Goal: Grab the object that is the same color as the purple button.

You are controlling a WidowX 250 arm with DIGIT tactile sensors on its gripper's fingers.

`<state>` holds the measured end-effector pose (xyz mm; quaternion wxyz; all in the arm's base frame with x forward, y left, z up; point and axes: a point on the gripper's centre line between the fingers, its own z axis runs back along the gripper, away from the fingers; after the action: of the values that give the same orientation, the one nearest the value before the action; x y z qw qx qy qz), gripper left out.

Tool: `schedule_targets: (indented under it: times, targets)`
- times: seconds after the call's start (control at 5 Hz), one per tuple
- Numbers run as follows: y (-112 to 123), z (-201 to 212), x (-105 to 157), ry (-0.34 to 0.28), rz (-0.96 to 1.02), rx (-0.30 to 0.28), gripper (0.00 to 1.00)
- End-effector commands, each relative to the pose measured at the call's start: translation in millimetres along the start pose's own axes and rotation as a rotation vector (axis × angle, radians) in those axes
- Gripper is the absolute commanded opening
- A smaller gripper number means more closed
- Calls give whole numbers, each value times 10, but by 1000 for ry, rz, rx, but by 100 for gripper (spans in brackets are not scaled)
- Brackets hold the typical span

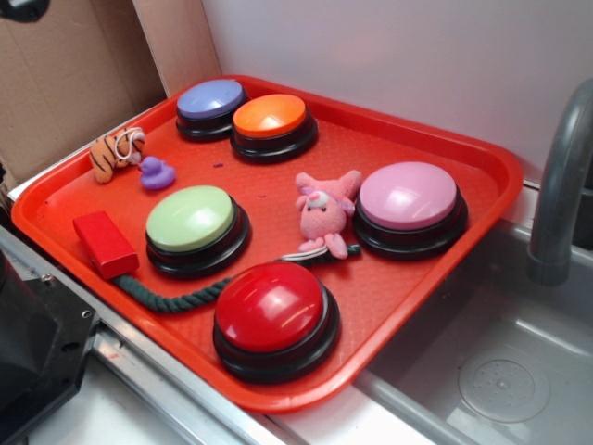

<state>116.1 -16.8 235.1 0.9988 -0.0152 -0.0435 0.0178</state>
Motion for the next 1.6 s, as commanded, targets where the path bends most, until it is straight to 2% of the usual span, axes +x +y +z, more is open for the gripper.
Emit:
schedule_targets:
  times: [0.0, 0.2, 0.4, 0.6, 0.8, 1.0, 1.4]
  targets:
    - [0, 0, 0, 0, 0, 0, 100]
    - [252, -160, 205, -70, 151, -27, 100]
    - [495, -369, 328, -75, 260, -21, 100]
    - [696, -596, 434, -82, 358, -43, 100]
    - [839, -863, 503, -128, 454, -5, 100]
    - [969, -1138, 599, -110, 529, 80, 100]
    - [1128, -1583, 731, -177, 695, 139, 100]
